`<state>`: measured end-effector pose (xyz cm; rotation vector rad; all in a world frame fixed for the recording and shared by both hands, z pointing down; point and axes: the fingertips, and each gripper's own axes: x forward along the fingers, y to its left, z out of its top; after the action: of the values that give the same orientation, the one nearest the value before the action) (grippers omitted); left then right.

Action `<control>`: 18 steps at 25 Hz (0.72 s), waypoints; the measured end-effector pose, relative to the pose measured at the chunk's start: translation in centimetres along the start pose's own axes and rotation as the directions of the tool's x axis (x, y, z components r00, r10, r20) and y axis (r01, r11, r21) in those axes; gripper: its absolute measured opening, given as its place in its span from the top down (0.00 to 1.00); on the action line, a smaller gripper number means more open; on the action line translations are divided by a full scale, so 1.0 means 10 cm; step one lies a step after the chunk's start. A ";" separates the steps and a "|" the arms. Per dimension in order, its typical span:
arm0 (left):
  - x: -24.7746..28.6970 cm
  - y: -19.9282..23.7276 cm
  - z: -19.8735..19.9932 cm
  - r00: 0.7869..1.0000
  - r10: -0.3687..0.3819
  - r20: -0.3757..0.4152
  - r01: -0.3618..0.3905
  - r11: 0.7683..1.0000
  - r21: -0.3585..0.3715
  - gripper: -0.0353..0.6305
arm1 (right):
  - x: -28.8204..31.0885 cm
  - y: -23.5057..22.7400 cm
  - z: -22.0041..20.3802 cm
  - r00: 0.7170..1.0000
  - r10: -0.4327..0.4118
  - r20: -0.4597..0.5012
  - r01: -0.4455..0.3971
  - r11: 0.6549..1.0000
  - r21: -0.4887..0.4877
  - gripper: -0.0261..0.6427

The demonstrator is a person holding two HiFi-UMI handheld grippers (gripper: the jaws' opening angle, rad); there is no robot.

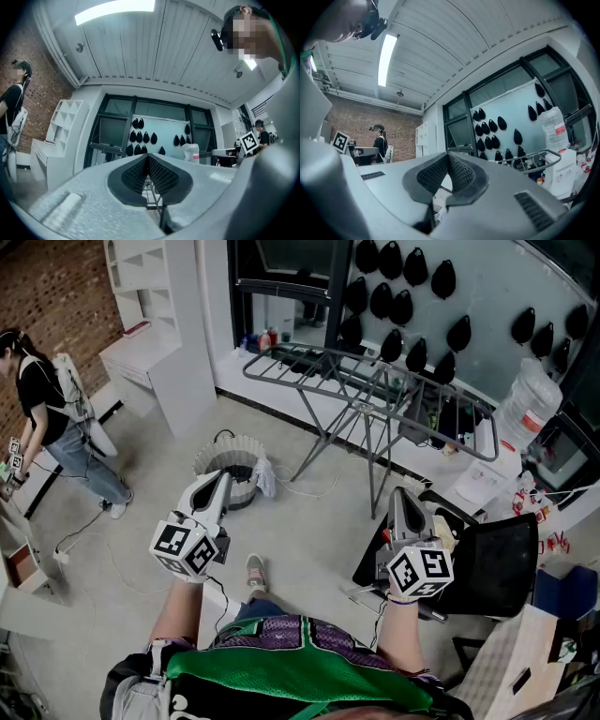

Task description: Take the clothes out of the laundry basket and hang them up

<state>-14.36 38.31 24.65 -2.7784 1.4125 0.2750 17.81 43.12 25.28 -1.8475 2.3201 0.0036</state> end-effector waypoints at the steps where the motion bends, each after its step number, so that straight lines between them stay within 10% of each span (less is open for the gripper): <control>1: -0.02 -0.01 0.00 1.000 -0.002 0.000 0.002 1.000 0.001 0.92 | -0.01 0.01 0.00 1.000 -0.001 -0.002 0.001 1.000 -0.003 0.96; 18: -0.27 0.05 0.12 1.000 0.013 0.023 -0.013 1.000 -0.012 0.92 | -0.02 0.22 0.12 1.000 0.017 0.013 -0.017 1.000 -0.021 0.96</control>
<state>-16.45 40.30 23.95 -2.7671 1.4293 0.3165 15.91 44.00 23.86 -1.8315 2.3352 0.0423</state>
